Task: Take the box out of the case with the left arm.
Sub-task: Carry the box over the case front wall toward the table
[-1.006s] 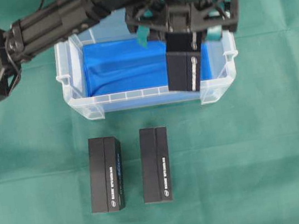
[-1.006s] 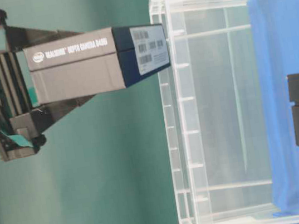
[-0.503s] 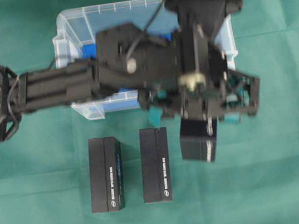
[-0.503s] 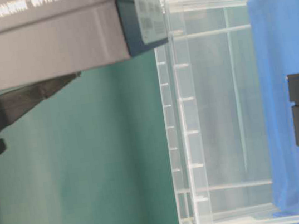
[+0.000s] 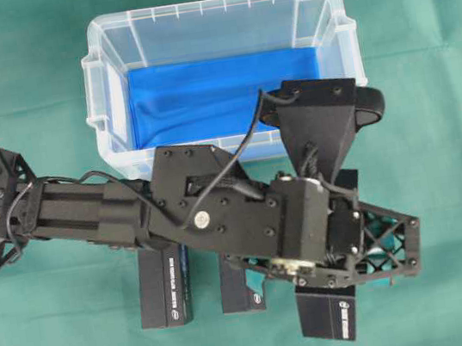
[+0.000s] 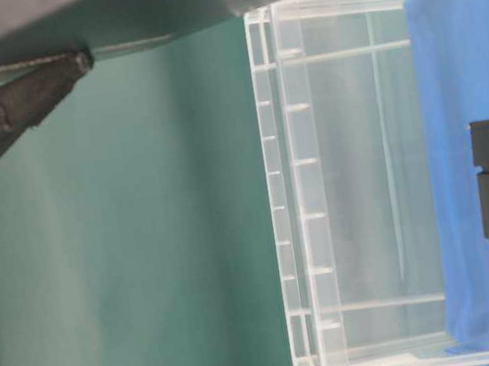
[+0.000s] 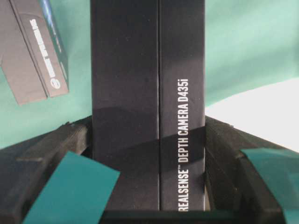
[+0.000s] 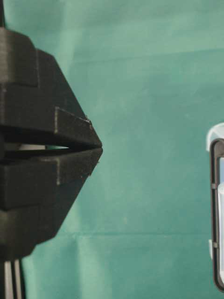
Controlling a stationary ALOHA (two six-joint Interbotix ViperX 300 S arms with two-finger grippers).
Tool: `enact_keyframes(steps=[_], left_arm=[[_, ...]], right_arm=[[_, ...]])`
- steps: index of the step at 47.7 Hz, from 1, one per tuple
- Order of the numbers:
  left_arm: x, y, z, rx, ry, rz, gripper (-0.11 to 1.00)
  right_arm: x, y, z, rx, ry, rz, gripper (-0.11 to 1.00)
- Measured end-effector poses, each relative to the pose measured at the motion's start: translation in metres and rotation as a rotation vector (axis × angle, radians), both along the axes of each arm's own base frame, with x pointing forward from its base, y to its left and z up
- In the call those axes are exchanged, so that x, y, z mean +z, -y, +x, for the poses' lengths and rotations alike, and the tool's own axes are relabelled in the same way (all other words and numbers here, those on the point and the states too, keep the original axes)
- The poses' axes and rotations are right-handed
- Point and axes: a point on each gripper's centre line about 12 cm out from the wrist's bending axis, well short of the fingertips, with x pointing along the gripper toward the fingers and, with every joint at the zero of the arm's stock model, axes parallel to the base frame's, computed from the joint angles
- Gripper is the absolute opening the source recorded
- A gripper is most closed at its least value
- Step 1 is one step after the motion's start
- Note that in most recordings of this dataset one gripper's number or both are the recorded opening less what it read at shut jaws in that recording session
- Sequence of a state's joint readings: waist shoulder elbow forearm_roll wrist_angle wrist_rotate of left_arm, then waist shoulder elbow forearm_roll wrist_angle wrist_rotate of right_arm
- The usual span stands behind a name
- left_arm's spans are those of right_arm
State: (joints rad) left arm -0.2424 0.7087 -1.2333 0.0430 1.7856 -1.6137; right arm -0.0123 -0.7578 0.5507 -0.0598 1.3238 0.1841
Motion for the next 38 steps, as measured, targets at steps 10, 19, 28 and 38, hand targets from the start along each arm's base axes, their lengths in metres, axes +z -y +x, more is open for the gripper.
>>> enact_keyframes(steps=[10,19,28,38], left_arm=[[-0.010,0.000,0.001,0.006,-0.029,0.018,0.61],[-0.042,0.000,0.006,0.006,-0.106,0.038,0.61],[-0.082,0.000,0.011,0.017,-0.150,0.056,0.61],[-0.104,-0.002,0.000,0.072,-0.092,0.031,0.61]], right_arm=[[0.000,0.000,0.000,-0.001,0.002,0.001,0.00],[-0.001,0.000,0.000,-0.002,-0.001,0.003,0.00],[0.000,0.000,0.000,-0.003,0.000,0.001,0.00],[0.000,0.000,0.000,-0.001,-0.001,0.002,0.00]])
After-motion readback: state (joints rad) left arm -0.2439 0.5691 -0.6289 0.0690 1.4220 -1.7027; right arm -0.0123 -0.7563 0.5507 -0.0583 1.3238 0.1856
